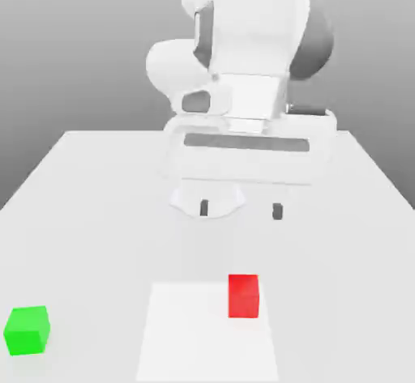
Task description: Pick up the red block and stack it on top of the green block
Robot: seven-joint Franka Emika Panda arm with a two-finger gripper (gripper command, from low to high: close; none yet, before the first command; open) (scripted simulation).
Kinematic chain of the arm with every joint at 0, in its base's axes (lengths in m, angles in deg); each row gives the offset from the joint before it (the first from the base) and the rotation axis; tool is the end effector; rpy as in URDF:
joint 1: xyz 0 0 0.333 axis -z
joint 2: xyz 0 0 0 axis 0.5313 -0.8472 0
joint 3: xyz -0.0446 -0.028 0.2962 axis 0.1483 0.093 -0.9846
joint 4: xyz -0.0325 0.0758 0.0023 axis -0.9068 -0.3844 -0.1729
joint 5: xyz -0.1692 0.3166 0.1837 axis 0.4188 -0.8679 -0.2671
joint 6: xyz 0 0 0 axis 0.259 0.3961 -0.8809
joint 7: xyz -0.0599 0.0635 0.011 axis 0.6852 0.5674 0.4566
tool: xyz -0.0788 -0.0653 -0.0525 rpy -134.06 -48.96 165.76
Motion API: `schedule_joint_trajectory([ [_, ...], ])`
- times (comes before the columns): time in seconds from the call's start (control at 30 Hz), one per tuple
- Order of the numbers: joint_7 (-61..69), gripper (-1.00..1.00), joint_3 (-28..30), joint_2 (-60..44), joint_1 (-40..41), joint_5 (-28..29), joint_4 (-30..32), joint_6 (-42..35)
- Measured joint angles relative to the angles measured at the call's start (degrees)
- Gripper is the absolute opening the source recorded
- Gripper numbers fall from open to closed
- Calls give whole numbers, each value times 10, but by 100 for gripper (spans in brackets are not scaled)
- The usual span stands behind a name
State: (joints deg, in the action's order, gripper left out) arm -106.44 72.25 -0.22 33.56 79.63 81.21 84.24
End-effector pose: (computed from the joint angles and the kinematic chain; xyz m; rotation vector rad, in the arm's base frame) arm 0.4126 0.0516 0.2538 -2.8557 1.2243 -0.2229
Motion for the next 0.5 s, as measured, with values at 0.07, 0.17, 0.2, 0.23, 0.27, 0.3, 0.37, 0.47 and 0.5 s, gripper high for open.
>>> schedule_joint_trajectory([
  [0.07,5,0,-5,-49,-9,-23,34,34],
  [0.17,1,0,-5,-102,-15,-28,47,75],
  [0.2,-4,0,-3,-118,-15,-22,46,88],
  [0.23,-10,0,0,-133,-16,-14,44,101],
  [0.27,-17,0,3,-149,-17,-5,42,115],
  [0.3,-24,0,10,-165,-21,5,40,128],
  [0.37,-38,0,28,-197,-34,25,36,155],
  [0.47,-48,-100,46,-225,-49,38,33,178],
  [0.5,-48,-100,46,-225,-49,39,33,178],
])
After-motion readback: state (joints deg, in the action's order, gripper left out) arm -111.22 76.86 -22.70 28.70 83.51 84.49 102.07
